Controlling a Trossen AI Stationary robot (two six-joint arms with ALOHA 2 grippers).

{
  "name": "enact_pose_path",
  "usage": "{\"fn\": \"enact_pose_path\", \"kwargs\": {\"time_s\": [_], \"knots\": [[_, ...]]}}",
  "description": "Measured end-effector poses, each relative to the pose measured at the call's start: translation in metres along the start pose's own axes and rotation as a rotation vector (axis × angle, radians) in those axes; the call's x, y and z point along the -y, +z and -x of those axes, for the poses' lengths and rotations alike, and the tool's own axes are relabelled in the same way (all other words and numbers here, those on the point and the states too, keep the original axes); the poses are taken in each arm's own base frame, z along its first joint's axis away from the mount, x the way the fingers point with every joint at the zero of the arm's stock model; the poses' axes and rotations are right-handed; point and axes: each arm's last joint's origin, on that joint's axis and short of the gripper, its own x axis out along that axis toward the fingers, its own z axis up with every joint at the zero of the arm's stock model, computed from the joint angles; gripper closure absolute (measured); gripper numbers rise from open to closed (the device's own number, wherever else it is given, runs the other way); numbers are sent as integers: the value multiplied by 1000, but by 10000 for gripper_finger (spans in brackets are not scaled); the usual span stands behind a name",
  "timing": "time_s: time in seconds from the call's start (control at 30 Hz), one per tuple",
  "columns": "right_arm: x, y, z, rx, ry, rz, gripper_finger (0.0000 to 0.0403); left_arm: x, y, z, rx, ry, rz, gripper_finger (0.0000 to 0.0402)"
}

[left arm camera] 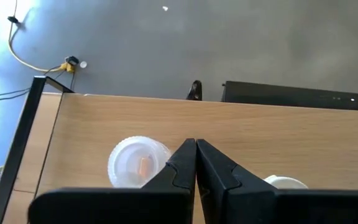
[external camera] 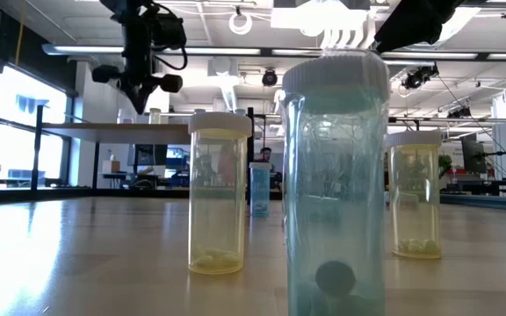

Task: Pick and place medicine bottles onto shelf by color
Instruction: Put the top white pill bottle on the shelf, then put the bottom blue pill bottle on the shelf aligned with the other blue pill bottle

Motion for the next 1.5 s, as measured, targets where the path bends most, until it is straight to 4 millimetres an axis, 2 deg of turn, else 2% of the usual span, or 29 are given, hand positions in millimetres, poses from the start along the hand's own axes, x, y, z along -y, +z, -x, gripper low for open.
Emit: {"fn": "enact_pose_path", "kwargs": {"time_s": [0.43, 1.2, 1.37, 1.5], "knots": [[0, 0, 0, -4, -1, 0, 208, -6, -5, 0, -18, 84, -22, 401], [0, 0, 0, -5, 4, 0, 208, -9, -4, 0, 2, 129, -54, 401], [0, 0, 0, -5, 5, 0, 208, -9, 2, 7, 43, 92, -54, 401], [0, 0, 0, -6, 5, 0, 208, -11, 12, 21, 83, 60, -50, 401]]}}
